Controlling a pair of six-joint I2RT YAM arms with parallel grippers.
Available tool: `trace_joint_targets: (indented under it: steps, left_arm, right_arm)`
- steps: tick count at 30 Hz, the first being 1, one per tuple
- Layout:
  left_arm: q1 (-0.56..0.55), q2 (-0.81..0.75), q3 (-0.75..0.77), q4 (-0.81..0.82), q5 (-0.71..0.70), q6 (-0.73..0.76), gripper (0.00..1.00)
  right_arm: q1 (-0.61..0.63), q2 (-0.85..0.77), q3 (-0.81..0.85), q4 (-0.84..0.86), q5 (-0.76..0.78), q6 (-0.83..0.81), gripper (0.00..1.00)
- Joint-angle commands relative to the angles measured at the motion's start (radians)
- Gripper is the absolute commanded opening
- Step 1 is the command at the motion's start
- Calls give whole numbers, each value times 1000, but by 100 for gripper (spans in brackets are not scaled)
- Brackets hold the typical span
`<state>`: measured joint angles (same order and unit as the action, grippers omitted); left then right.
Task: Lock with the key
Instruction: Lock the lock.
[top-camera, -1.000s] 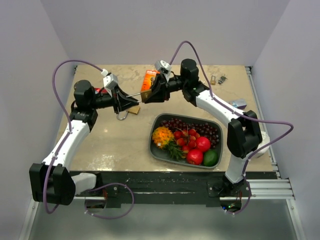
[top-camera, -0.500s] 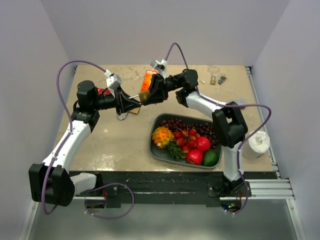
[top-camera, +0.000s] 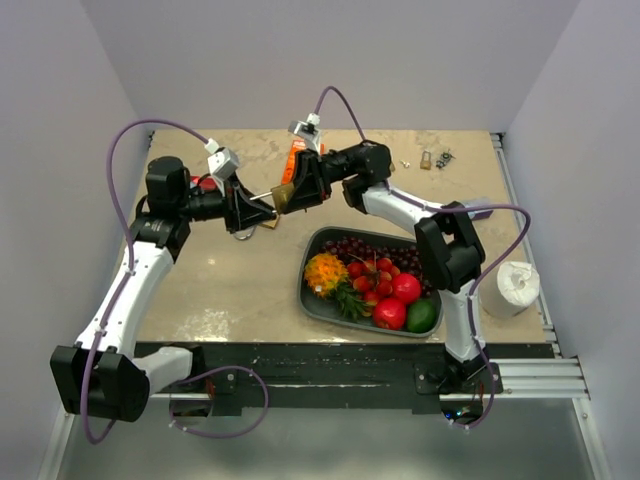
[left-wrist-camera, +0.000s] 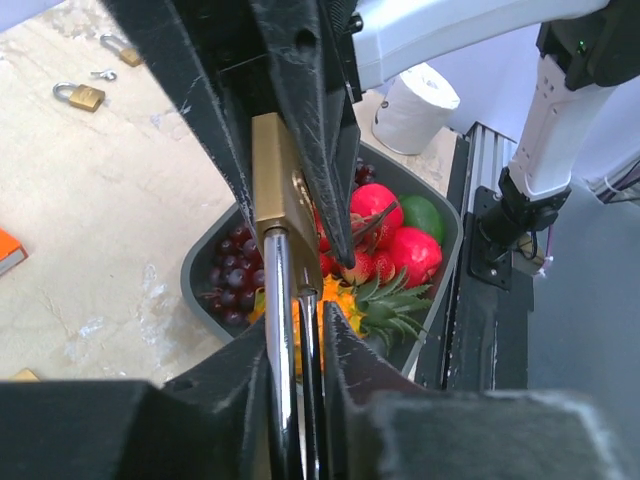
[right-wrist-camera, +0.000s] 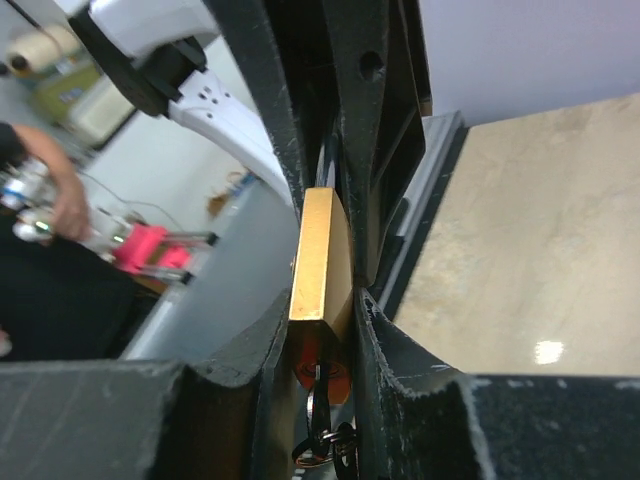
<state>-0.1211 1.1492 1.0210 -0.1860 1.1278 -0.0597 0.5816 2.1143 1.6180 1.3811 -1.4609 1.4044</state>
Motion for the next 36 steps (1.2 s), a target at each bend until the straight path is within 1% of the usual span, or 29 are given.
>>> trace_joint_targets:
  steps: [1, 2, 4, 5, 7, 8, 9, 11, 12, 14, 15, 16, 17, 19, 20, 21, 22, 23, 24, 25, 26, 27, 28, 30, 31, 32, 34, 35, 36]
  left_arm:
    - [-5, -8, 51, 59, 7, 143, 26]
    - [-5, -8, 56, 56, 6, 139, 35]
    - [-5, -14, 59, 49, 0, 136, 42]
    - [-5, -14, 60, 48, -5, 135, 48]
    - [-5, -20, 60, 43, -20, 124, 53]
    - [-5, -22, 60, 43, -28, 118, 59]
    - [-5, -25, 60, 43, -39, 110, 61]
    - [-2, -29, 59, 42, -45, 97, 66]
    - [-2, -35, 59, 40, -54, 90, 72]
    - [6, -42, 59, 36, -60, 86, 80]
    - [9, -46, 60, 27, -62, 84, 80]
    - [12, -51, 63, 20, -63, 86, 82]
    - [15, -54, 71, 11, -65, 90, 89]
    - [15, -62, 85, -24, -60, 110, 92]
    - [15, -66, 91, -45, -59, 115, 96]
    - [15, -72, 96, -55, -57, 118, 98]
    - [15, -75, 109, -69, -56, 126, 99]
    - [15, -78, 117, -108, -60, 136, 99]
    - [17, -91, 126, -127, -69, 142, 100]
    - [24, -97, 137, -142, -77, 143, 99]
    - [32, -103, 140, -171, -88, 144, 99]
    - [40, -117, 149, -193, -89, 159, 99]
    - [55, -121, 169, -214, -88, 169, 100]
    - [67, -132, 189, -279, -62, 173, 99]
    - [75, -137, 198, -297, -53, 166, 99]
    - [80, -147, 198, -320, -42, 158, 99]
    - [113, -167, 157, -291, -39, 69, 99]
    - [121, -189, 139, -247, 19, 37, 99]
    - [162, -195, 123, -210, 48, -44, 99]
  right_arm:
    - [64, -11, 77, 434, 30, 350, 0]
    - [64, -11, 83, 434, 43, 396, 0]
    - [64, -10, 89, 389, 57, 412, 0]
    - [64, -17, 89, 372, 57, 398, 0]
    - [61, -28, 86, 294, 57, 372, 0]
    - [61, -37, 86, 265, 57, 346, 0]
    - [60, -42, 88, 219, 59, 337, 0]
    - [58, -50, 92, 193, 62, 315, 0]
    - [60, -62, 91, 140, 62, 302, 0]
    - [54, -73, 86, 54, 68, 236, 0]
    - [52, -83, 88, -29, 73, 216, 0]
    - [49, -91, 88, -72, 77, 194, 0]
    - [47, -99, 85, -120, 85, 138, 0]
    - [40, -146, 77, -384, 118, 11, 0]
    - [37, -172, 83, -530, 138, -216, 0]
    - [32, -197, 101, -972, 169, -389, 0]
    - [31, -226, 193, -1222, 260, -583, 0]
    - [34, -234, 229, -1390, 261, -842, 0]
    - [35, -243, 232, -1427, 239, -858, 0]
    - [38, -282, 145, -1341, 226, -814, 0]
    - [37, -307, 79, -1221, 226, -663, 0]
    - [35, -336, -29, -997, 228, -610, 0]
    - [34, -371, -56, -961, 237, -595, 0]
    - [32, -399, -81, -1007, 257, -689, 0]
    - [32, -411, -87, -1022, 260, -767, 0]
    - [32, -433, -95, -1045, 293, -801, 0]
    - [32, -436, -101, -1039, 310, -834, 0]
    - [32, -427, -101, -989, 310, -816, 0]
    - [32, -421, -115, -934, 330, -783, 0]
